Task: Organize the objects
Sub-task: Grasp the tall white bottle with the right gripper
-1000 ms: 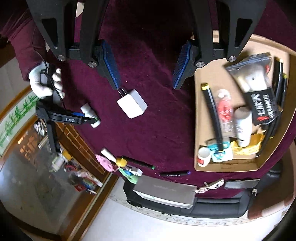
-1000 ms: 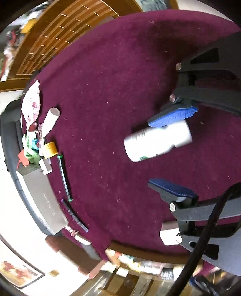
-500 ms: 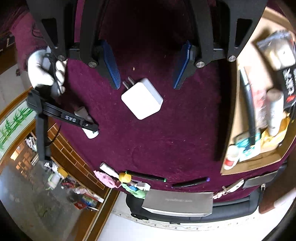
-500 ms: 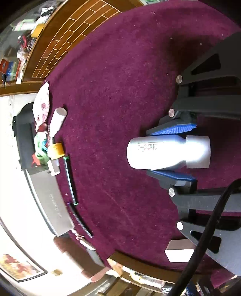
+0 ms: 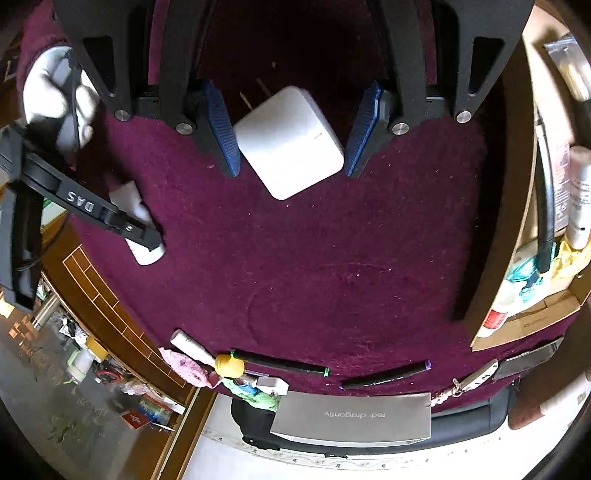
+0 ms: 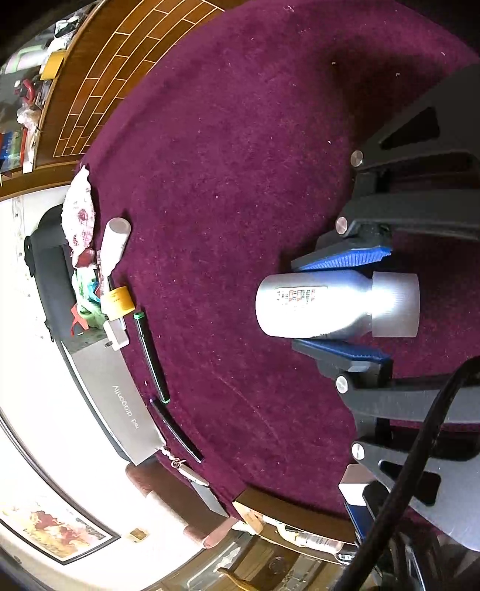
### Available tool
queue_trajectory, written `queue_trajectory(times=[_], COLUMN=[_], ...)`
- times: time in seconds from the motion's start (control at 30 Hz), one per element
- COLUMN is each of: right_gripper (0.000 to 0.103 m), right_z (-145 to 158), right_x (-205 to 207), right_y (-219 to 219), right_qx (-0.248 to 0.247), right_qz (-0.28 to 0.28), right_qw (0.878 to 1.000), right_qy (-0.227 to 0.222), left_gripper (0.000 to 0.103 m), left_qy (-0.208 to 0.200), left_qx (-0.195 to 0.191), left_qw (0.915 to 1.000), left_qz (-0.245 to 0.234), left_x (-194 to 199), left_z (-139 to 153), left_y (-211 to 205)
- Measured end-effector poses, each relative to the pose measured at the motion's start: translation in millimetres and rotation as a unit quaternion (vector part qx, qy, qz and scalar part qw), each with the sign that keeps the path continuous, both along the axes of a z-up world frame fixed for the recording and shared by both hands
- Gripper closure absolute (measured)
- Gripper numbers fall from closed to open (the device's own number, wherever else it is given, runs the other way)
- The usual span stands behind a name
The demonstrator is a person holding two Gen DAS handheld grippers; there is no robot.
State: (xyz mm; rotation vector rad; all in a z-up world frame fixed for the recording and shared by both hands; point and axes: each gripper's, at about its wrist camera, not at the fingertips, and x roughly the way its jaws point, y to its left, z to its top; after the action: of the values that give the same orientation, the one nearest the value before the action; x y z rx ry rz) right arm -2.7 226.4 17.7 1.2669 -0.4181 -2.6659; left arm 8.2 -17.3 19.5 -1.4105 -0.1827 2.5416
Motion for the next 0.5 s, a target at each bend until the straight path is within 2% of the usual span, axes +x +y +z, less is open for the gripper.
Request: queue_trajectory(times=[0.2,0.3,0.43,0.5], right_gripper=[0.071,0.071,0.071,0.071], right_z=[-0.6,-0.9,-1.0,-0.9], right_x=[1.5,1.2,0.8,0.8], right_y=[0.9,1.6,1.8,1.8], right_qx=[-0.008,-0.010,-0.011,-0.011], right_qz=[-0.001,-0.001,-0.001,-0.001], right_qw=[1.000,1.000,1.000,1.000], right_qy=[0.000,0.000,0.000,0.000], left_gripper=[0.050,0.045,0.039,0.038], left_qy=[0.018,0.030,0.048,0.051], left_qx=[-0.036,-0.059,-0.116,-0.110], left_qw=[0.9992,0.9977,0.9914,0.9921], left_qz=[-0.005,-0.014,-0.036,-0.031], left_x=[-5.7,-6.9,-5.2,-4.8], left_z=[-4.3,-6.3,-10.6,-10.8], left_y=[12.7,19.2,36.7,34.8])
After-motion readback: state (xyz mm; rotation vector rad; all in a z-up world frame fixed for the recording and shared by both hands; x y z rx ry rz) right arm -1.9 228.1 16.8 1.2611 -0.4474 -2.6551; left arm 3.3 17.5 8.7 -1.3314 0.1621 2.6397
